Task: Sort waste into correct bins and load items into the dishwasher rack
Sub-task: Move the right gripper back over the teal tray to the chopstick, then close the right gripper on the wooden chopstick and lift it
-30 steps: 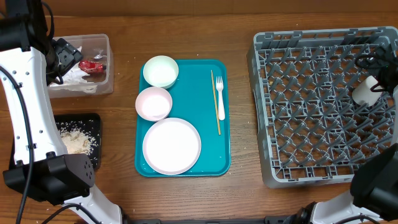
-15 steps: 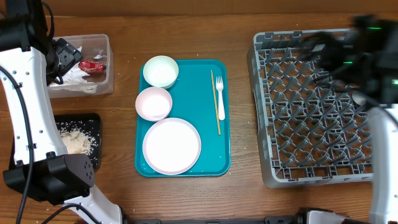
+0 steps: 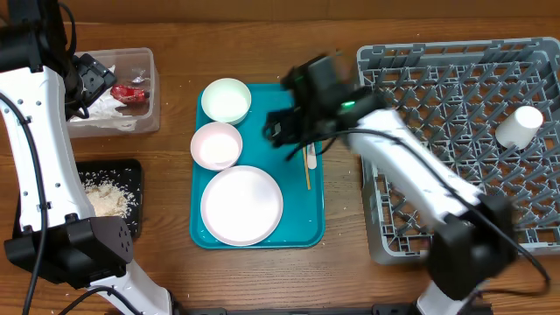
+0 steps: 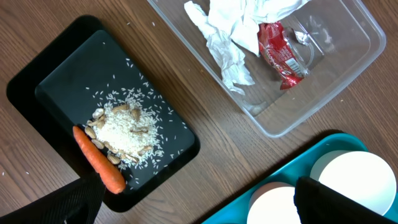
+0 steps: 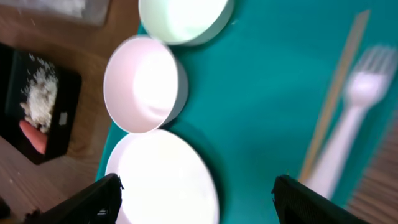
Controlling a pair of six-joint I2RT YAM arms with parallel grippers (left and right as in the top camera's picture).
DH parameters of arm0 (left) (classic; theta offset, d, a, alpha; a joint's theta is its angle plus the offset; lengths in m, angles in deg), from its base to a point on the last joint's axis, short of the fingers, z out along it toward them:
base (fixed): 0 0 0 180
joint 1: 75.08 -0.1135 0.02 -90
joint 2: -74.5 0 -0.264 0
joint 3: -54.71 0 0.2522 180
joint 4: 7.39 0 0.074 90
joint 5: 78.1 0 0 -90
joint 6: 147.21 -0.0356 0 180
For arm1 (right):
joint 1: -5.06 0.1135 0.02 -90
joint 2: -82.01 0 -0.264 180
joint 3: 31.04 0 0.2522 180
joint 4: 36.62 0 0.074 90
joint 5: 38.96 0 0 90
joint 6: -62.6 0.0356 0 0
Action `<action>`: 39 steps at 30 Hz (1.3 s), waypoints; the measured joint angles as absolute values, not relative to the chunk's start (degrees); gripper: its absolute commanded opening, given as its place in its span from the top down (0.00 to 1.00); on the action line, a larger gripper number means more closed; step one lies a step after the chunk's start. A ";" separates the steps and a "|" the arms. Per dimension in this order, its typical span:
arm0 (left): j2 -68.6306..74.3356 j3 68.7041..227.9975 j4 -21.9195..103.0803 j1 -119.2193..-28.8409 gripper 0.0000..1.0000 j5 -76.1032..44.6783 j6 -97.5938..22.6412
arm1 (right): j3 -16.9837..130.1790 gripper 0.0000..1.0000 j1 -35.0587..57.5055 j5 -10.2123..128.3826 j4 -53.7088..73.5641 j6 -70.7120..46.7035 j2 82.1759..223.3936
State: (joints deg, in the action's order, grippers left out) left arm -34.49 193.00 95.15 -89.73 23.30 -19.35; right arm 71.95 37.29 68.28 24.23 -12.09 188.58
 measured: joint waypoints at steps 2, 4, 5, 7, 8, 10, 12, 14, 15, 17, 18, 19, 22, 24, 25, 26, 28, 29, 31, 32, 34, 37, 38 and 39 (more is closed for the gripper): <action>-34.49 193.00 95.15 -89.73 0.00 23.30 -19.35 | 71.93 0.20 39.78 68.10 22.68 -10.98 191.37; -34.49 193.00 95.15 -89.73 0.01 23.30 -19.35 | 71.91 0.20 41.79 67.95 20.98 -9.93 193.52; -34.49 193.00 95.15 -89.73 0.00 23.32 -19.35 | 71.91 0.20 42.86 67.93 20.06 -9.34 194.56; -34.49 193.00 95.15 -89.73 0.00 23.30 -19.30 | 71.86 0.21 44.33 67.64 19.07 -8.70 195.94; -34.49 193.00 95.15 -89.73 0.00 23.32 -19.21 | 71.86 0.22 45.00 67.42 18.73 -8.53 196.47; -34.49 193.00 95.15 -89.73 0.00 23.30 -19.19 | 71.86 0.23 45.99 66.16 18.90 -8.09 197.17; -34.49 193.00 95.15 -89.73 0.00 23.32 -19.19 | 71.86 0.23 46.36 63.45 19.86 -7.31 197.43; -34.49 193.00 95.15 -89.73 0.00 23.30 -19.19 | 71.86 0.21 46.25 60.52 20.69 -6.43 197.43; -34.49 193.00 95.15 -89.73 0.00 23.32 -19.19 | 71.86 0.21 46.01 58.90 20.89 -6.23 197.43; -34.49 193.00 95.17 -89.73 0.00 23.30 -19.19 | 71.86 0.18 45.44 56.04 21.22 -5.93 197.43; -34.49 193.00 95.15 -89.73 0.00 23.30 -19.19 | 71.86 0.18 45.11 54.83 21.28 -5.78 197.43; -34.49 193.00 95.17 -89.73 0.00 23.30 -19.19 | 71.86 0.17 44.78 53.81 21.35 -5.75 197.43; -34.49 193.00 95.15 -89.73 0.00 23.30 -19.19 | 71.86 0.19 43.54 50.40 21.24 -5.84 197.43; -34.49 193.00 95.15 -89.73 0.00 23.30 -19.19 | 71.86 0.20 42.58 48.80 20.87 -5.91 197.43; -34.49 193.00 95.15 -89.73 0.00 23.30 -19.19 | 71.86 0.21 41.99 48.15 20.39 -5.99 197.43; -34.49 193.00 95.15 -89.73 0.00 23.30 -19.19 | 71.86 0.21 41.42 47.62 20.01 -6.06 197.43; -34.49 193.00 95.15 -89.73 0.00 23.30 -19.19 | 71.86 0.22 40.33 47.14 19.62 -6.04 197.45; -34.49 193.00 95.15 -89.73 0.00 23.30 -19.19 | 71.86 0.21 39.60 46.99 19.56 -6.06 197.49; -34.49 193.00 95.15 -89.73 0.00 23.30 -19.19 | 71.86 0.22 38.45 47.05 19.47 -6.06 197.84; -34.49 193.00 95.15 -89.73 0.00 23.30 -19.19 | 71.86 0.21 37.94 47.25 19.16 -6.06 198.11; -34.49 193.00 95.15 -89.73 0.00 23.30 -19.19 | 71.86 0.22 37.27 47.53 18.51 -6.06 198.80; -34.49 193.00 95.15 -89.73 0.00 23.30 -19.19 | 71.86 0.22 37.09 47.93 17.81 -6.04 200.36; -34.49 193.00 95.15 -89.73 0.00 23.30 -19.19 | 71.86 0.23 37.09 48.01 17.59 -6.06 201.08; -34.49 193.00 95.15 -89.73 0.00 23.30 -19.19 | 71.86 0.23 37.13 48.01 17.57 -6.06 201.60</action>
State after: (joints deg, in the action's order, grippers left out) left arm -34.49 193.00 95.15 -89.73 23.30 -19.19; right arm 71.86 37.13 48.01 17.57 -6.06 201.60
